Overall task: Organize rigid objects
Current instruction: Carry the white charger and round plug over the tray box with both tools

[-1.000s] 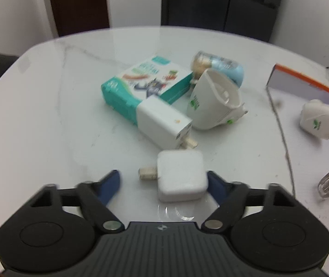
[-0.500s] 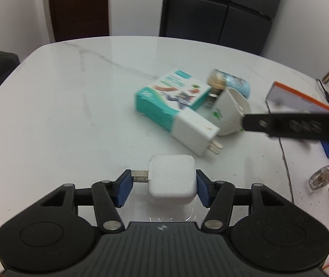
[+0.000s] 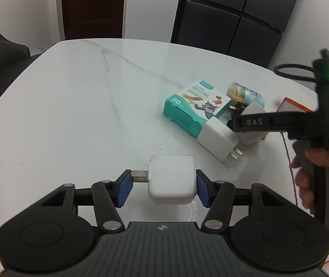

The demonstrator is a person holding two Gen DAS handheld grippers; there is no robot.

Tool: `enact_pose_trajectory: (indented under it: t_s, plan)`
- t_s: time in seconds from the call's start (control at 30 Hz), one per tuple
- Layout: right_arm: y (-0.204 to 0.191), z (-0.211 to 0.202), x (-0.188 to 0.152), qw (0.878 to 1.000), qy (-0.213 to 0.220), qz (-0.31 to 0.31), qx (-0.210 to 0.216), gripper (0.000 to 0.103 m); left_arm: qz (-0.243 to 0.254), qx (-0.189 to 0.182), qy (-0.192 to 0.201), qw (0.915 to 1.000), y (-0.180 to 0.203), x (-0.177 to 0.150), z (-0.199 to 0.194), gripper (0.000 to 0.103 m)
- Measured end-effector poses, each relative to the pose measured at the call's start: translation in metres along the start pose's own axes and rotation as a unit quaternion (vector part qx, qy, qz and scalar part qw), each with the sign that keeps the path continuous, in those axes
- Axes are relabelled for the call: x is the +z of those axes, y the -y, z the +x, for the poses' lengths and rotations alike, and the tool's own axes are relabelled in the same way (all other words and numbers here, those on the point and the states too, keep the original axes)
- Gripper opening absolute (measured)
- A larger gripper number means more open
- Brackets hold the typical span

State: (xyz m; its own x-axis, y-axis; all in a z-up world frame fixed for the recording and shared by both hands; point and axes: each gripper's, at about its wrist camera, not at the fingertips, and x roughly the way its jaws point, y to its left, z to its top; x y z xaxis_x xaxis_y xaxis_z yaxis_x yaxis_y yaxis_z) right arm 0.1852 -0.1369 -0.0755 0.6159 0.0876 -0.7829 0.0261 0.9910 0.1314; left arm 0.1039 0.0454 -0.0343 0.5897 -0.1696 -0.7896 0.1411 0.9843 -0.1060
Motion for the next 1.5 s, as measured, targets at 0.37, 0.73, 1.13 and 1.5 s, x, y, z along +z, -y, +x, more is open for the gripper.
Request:
enact_pose_trajectory:
  t_s: [0.37, 0.73, 1.13, 1.5]
  plan:
    - [-0.004, -0.086, -0.027, 0.999, 0.040, -0.003, 0.001, 0.086, 0.001, -0.008, 0.014, 0.9999, 0.014, 0.009, -0.010, 0.058]
    - [0.007, -0.161, -0.063, 0.999, 0.052, 0.008, -0.005, 0.086, 0.016, -0.017, 0.032, 0.9992, 0.049, 0.008, -0.042, 0.058]
    - [0.027, -0.220, -0.085, 0.996, 0.086, 0.019, -0.014, 0.086, 0.026, -0.013, 0.051, 0.9983, 0.079, 0.005, -0.078, 0.058]
    - [0.042, -0.248, -0.103, 0.994, 0.099, 0.041, -0.021, 0.086, 0.045, -0.033, 0.056, 0.9969, 0.104, -0.004, -0.091, 0.058]
